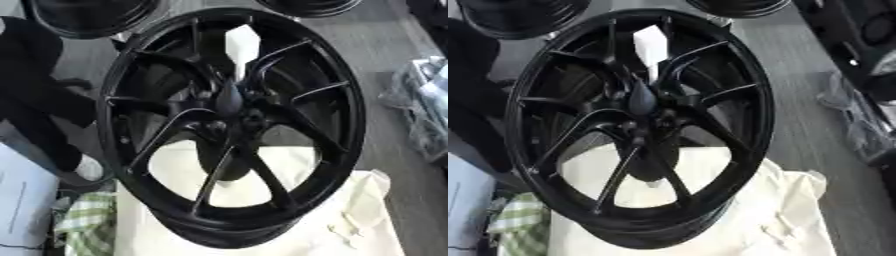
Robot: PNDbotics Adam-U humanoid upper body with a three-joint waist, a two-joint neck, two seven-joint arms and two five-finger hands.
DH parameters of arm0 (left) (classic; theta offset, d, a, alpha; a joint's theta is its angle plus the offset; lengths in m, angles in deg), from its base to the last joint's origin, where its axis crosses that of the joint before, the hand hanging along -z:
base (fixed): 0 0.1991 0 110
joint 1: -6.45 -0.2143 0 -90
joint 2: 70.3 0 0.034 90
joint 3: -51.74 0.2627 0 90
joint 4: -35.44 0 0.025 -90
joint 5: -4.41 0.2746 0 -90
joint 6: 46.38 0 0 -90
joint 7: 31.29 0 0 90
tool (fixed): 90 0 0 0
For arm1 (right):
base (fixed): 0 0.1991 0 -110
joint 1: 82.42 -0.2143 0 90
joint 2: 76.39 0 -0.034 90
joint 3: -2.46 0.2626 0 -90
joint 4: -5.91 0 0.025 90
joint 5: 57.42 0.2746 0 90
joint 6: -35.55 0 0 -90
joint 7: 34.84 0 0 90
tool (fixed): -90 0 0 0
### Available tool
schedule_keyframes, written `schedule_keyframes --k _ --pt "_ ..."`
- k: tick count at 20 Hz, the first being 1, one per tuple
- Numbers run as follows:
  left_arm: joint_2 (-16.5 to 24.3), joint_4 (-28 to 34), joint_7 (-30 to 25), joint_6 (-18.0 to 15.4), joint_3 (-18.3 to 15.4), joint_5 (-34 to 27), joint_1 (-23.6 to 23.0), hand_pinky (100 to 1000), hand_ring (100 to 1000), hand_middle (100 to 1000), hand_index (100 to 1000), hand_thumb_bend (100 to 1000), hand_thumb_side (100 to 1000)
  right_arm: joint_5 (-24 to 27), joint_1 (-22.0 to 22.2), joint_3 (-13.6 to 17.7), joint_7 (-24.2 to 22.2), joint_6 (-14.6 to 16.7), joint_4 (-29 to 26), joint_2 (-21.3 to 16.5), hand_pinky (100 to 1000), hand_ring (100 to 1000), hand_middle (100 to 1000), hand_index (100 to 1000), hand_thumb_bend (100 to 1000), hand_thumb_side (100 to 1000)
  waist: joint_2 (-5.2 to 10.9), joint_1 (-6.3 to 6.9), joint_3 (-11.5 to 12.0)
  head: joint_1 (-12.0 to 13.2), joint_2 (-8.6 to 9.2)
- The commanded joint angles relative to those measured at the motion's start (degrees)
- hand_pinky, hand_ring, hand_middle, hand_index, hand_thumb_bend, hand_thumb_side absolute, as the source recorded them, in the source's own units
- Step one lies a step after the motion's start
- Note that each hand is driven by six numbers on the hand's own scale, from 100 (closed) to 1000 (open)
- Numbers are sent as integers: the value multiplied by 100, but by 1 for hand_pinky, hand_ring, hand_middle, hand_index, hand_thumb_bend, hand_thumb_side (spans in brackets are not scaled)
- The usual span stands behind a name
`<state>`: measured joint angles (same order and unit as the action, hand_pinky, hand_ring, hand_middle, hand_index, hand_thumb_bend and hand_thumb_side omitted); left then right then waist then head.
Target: Pull the pin out of the wheel hub.
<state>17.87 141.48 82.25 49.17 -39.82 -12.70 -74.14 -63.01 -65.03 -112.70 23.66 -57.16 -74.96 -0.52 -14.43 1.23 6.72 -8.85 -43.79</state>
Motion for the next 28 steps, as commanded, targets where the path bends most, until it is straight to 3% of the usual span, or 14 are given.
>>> schedule_keyframes --k 1,7,15,21,28 --pt "152 71 87 -10 -50 1 23 782 748 782 782 186 860 -366 -299 -57 -685 525 428 268 828 772 751 826 517 335 177 25 26 -56 -32" --pt "140 70 278 -34 -100 -92 58 782 749 784 785 192 859 -939 -602 -89 -1879 1491 1394 895 846 790 769 835 549 312 215 46 70 -112 -33" --pt "153 78 418 -72 -114 -151 90 783 749 784 786 191 857 -1492 -683 -105 -2046 2439 2301 1440 852 790 776 844 596 284 227 40 123 -143 -33" --pt "171 74 385 -69 -107 -135 88 783 748 783 785 190 857 -1511 -723 -133 -2047 2667 2524 1393 851 785 768 843 587 310 213 24 108 -111 -33" --pt "178 57 345 -56 -93 -122 91 783 748 784 785 190 860 -1165 -805 -111 -2047 2530 2506 1275 847 778 764 843 590 307 194 16 84 -93 -33"
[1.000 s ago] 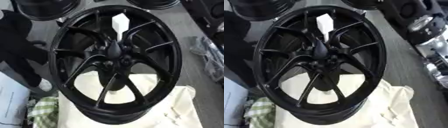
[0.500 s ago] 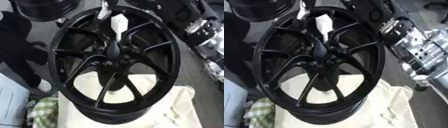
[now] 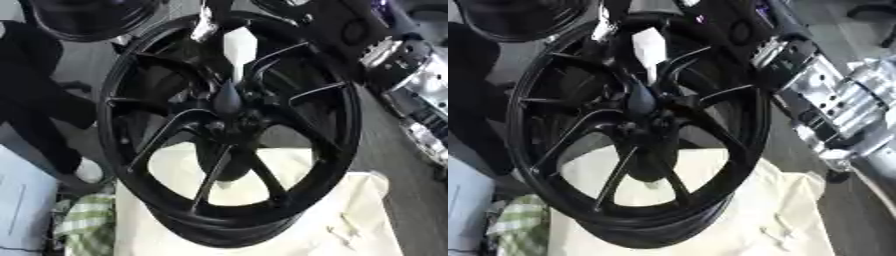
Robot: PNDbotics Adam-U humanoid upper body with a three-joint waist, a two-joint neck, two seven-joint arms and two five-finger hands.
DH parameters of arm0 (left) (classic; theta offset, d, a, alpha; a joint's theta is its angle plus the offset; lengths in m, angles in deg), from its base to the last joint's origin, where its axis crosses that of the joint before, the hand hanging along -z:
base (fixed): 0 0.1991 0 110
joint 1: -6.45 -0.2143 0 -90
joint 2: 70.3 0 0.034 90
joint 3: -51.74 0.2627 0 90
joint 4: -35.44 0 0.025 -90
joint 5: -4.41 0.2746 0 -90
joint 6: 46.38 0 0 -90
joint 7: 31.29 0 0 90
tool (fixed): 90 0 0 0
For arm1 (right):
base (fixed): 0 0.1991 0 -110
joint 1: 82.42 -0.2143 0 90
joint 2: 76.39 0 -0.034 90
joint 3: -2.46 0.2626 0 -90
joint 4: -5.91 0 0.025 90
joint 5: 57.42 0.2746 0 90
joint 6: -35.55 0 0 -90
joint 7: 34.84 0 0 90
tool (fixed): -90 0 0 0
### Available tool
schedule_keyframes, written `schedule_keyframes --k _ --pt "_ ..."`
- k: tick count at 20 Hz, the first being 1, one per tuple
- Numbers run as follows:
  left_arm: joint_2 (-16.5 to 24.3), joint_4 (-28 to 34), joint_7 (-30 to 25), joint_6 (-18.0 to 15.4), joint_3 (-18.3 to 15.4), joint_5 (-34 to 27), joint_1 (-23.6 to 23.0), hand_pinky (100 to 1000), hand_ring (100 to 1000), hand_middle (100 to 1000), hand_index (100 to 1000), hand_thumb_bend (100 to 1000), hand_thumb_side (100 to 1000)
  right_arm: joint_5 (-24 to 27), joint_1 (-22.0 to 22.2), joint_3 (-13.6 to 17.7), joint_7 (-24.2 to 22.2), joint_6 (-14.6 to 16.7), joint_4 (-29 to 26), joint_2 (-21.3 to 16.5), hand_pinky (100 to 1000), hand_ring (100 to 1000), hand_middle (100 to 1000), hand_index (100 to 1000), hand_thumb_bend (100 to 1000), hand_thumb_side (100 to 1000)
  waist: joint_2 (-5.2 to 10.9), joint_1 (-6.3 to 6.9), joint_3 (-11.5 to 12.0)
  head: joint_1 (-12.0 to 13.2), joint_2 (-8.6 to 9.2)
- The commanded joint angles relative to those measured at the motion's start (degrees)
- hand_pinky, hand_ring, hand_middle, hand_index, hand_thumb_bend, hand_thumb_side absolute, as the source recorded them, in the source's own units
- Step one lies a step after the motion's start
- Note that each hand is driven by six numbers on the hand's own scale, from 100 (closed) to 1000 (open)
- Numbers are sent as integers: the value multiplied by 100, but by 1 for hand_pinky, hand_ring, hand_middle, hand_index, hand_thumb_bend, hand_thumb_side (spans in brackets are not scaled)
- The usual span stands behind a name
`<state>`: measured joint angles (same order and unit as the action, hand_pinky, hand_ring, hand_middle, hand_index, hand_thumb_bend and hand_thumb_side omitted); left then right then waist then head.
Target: Pull the pin out of the wheel hub.
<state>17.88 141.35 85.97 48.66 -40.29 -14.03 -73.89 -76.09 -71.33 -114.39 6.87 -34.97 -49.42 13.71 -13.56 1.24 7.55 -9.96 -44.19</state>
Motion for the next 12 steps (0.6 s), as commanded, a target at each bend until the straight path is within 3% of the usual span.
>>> schedule_keyframes --k 1,12 --pt "179 69 -35 -3 -45 13 66 783 748 784 785 190 860 176 -174 39 -367 286 -56 -166 847 779 764 843 594 309 105 13 1 21 7" --pt "199 42 -45 3 -64 22 57 783 747 781 785 190 862 649 -65 -227 -367 220 -268 -543 837 769 755 850 614 344 85 -8 -45 62 7"
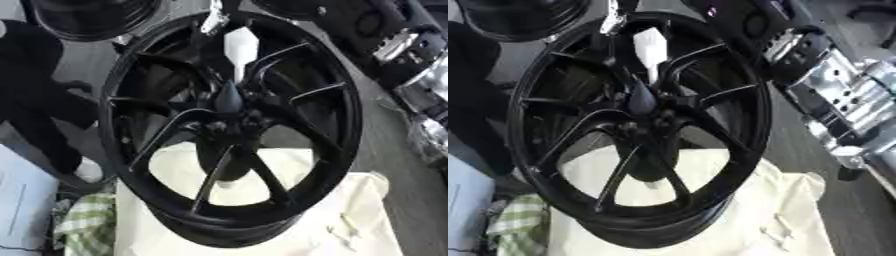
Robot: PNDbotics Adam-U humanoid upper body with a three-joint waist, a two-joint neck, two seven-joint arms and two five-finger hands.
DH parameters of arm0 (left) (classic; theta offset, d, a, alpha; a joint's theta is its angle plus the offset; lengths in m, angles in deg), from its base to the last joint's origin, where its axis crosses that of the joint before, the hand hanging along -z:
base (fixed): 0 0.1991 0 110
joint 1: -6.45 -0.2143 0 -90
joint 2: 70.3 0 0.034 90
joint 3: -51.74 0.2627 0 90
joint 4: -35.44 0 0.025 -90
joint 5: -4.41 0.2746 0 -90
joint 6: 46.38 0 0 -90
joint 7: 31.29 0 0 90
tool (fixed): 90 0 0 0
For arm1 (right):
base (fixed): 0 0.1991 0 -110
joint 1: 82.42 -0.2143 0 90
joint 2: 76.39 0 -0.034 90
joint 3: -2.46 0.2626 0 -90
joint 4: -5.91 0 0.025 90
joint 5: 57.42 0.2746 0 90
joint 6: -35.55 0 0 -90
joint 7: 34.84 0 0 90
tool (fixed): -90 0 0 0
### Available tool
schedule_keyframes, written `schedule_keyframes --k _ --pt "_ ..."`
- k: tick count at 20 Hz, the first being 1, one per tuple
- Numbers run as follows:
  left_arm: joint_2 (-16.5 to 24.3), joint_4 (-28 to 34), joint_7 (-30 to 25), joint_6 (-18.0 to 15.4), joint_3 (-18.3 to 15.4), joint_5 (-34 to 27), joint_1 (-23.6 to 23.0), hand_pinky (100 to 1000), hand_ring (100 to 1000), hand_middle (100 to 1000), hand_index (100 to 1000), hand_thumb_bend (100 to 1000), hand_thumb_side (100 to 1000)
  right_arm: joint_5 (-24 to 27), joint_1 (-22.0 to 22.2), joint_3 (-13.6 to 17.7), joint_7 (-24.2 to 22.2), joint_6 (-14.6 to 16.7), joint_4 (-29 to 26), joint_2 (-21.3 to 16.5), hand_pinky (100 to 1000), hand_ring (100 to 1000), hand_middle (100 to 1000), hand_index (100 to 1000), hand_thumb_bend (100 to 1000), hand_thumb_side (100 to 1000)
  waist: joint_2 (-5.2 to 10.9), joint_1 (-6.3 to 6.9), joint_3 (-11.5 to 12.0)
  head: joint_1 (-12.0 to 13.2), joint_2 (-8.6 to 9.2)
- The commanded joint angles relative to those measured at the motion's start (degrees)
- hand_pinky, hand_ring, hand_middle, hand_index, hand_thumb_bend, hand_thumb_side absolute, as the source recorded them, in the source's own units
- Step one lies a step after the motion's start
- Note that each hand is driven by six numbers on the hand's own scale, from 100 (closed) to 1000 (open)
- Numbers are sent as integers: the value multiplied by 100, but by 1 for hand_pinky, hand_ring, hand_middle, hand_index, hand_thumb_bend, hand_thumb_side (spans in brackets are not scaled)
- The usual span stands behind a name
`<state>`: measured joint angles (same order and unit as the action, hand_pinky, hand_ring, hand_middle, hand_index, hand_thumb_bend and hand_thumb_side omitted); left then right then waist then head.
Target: Pull the pin out of the wheel hub.
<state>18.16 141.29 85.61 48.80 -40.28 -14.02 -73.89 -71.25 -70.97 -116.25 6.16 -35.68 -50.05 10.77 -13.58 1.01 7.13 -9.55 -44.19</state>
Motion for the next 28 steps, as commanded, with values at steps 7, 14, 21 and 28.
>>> schedule_keyframes --k 7,14,21,28 --pt "180 40 9 -12 -69 18 56 783 747 780 785 189 862 511 79 -358 -296 151 -787 -705 834 764 746 830 612 345 78 25 -59 4 7" --pt "180 39 7 -8 -64 16 52 782 746 779 785 189 863 634 143 -362 -296 -28 -872 -822 829 759 742 828 592 356 63 47 -79 -13 7" --pt "177 40 15 -9 -71 21 56 782 745 778 785 189 864 684 216 -415 -296 -61 -916 -965 830 761 744 831 600 346 35 35 -101 9 7" --pt "167 45 26 -10 -73 19 65 781 744 777 785 189 864 503 370 -474 -296 119 -890 -1099 832 764 743 830 622 291 15 55 -105 5 7"
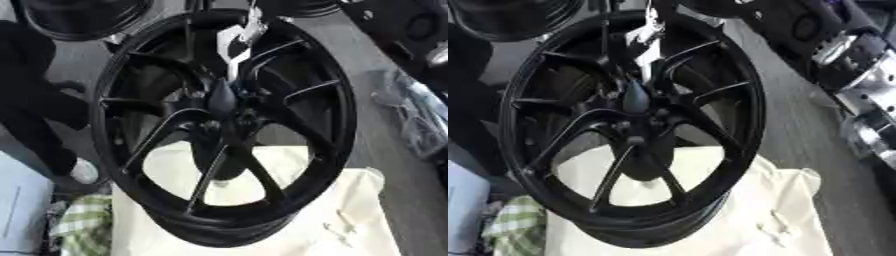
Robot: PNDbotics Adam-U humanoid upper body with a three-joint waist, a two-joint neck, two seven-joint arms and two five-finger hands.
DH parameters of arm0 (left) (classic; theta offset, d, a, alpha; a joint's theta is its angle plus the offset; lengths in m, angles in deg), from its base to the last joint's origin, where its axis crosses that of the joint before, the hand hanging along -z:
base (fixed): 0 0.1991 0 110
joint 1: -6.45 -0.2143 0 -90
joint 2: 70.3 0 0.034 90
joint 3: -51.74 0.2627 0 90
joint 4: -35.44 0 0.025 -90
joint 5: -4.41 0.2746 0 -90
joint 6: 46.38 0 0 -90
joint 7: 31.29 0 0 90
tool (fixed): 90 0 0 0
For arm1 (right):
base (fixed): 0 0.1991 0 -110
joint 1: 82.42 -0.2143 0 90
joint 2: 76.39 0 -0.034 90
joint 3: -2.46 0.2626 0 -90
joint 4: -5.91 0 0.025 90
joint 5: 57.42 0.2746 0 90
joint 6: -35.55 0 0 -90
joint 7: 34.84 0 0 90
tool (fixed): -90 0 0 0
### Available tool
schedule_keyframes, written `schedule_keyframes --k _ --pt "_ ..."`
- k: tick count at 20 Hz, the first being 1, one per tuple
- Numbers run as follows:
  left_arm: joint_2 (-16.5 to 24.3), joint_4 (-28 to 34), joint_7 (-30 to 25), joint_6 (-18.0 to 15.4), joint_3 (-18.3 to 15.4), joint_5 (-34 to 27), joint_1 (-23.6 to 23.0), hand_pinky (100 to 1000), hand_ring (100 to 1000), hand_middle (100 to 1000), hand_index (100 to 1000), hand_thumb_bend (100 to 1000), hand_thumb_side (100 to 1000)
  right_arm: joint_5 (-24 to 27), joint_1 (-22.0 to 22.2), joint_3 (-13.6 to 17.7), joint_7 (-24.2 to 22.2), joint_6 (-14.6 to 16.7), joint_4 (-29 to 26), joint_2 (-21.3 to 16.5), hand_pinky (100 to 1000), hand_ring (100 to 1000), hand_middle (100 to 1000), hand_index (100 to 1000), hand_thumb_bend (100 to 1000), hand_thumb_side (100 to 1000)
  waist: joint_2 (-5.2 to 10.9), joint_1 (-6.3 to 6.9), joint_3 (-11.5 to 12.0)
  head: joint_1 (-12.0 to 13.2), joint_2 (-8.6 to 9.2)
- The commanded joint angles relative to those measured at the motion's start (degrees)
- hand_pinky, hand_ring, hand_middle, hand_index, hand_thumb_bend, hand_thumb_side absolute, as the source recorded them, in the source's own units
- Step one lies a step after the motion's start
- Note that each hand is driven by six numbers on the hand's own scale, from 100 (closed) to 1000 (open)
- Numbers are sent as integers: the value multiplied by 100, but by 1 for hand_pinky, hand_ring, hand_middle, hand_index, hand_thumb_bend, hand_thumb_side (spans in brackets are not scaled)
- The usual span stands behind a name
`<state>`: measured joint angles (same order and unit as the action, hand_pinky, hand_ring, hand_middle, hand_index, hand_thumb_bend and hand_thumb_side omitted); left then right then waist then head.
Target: Pull the pin out of the wheel hub.
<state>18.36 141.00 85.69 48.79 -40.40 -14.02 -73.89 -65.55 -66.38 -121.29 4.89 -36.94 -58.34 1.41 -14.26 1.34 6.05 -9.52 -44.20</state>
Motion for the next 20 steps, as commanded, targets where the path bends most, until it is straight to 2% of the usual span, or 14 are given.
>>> schedule_keyframes --k 1,9,20 --pt "147 74 20 -9 -61 18 65 781 744 777 785 189 864 -92 -73 27 -169 275 -46 -171 833 765 743 829 626 282 83 27 3 0 8" --pt "130 75 10 -2 -45 14 65 781 744 777 785 189 865 -244 -17 63 -169 411 84 -165 829 760 735 821 616 260 81 53 11 -20 8" --pt "116 82 24 -7 -49 23 69 780 743 775 785 190 865 -418 38 77 -169 395 260 -135 821 748 708 796 556 275 82 49 25 -39 8"
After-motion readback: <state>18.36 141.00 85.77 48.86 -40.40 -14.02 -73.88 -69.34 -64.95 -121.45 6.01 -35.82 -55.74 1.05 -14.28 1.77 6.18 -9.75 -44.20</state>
